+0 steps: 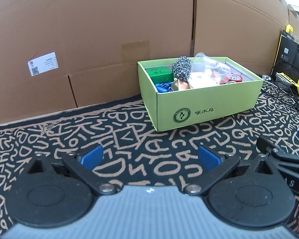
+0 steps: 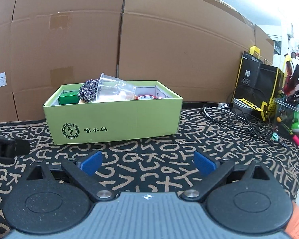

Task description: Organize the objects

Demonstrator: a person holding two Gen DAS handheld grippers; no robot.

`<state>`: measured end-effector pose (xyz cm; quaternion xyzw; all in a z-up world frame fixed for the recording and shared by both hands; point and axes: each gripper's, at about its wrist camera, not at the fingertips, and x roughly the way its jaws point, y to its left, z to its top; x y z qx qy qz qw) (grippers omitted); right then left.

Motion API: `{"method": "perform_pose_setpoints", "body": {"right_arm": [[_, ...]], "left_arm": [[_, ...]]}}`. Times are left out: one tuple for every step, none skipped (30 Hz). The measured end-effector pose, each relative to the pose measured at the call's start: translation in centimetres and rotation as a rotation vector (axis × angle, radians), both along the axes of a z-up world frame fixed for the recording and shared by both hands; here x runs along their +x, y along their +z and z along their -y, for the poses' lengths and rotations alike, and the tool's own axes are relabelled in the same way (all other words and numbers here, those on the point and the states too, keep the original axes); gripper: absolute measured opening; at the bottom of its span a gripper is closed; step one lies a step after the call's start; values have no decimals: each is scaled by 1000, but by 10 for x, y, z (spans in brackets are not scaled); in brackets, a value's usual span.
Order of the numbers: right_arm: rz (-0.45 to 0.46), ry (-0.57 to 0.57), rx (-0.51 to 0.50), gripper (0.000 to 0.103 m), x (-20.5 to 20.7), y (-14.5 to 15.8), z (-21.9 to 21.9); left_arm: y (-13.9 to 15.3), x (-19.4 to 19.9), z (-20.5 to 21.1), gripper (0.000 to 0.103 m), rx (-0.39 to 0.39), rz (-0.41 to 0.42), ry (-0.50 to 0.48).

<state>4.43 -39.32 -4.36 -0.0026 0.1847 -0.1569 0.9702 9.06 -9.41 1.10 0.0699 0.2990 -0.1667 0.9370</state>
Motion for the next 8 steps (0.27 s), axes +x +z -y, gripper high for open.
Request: {"method": "perform_pose_setpoints", "body": {"right_arm": [[3, 3, 0, 101, -1, 1, -1], [6, 8, -1, 101, -2, 3, -2], [10, 12, -4, 101, -4, 3, -3], [12, 12, -7, 101, -5, 5, -5], [13, 14, -12, 101, -5, 6, -7], [13, 17, -16, 101, -6, 7, -9], [16, 16, -20, 101, -6, 8, -11], [17, 18, -22, 101, -7, 9, -12]], "left_arm": [[1, -2, -2, 103, -3, 1, -1], [1, -3, -3, 103, -8, 0, -3], [2, -4, -6, 103, -15, -3, -6], [2, -4, -8, 103, -22, -7, -3], [3, -5, -10, 103, -28, -8, -1], [4, -6, -11, 103, -32, -8, 1], [4, -7, -12, 103, -32, -7, 4], [5, -8, -14, 103, -31, -2, 6]]}}
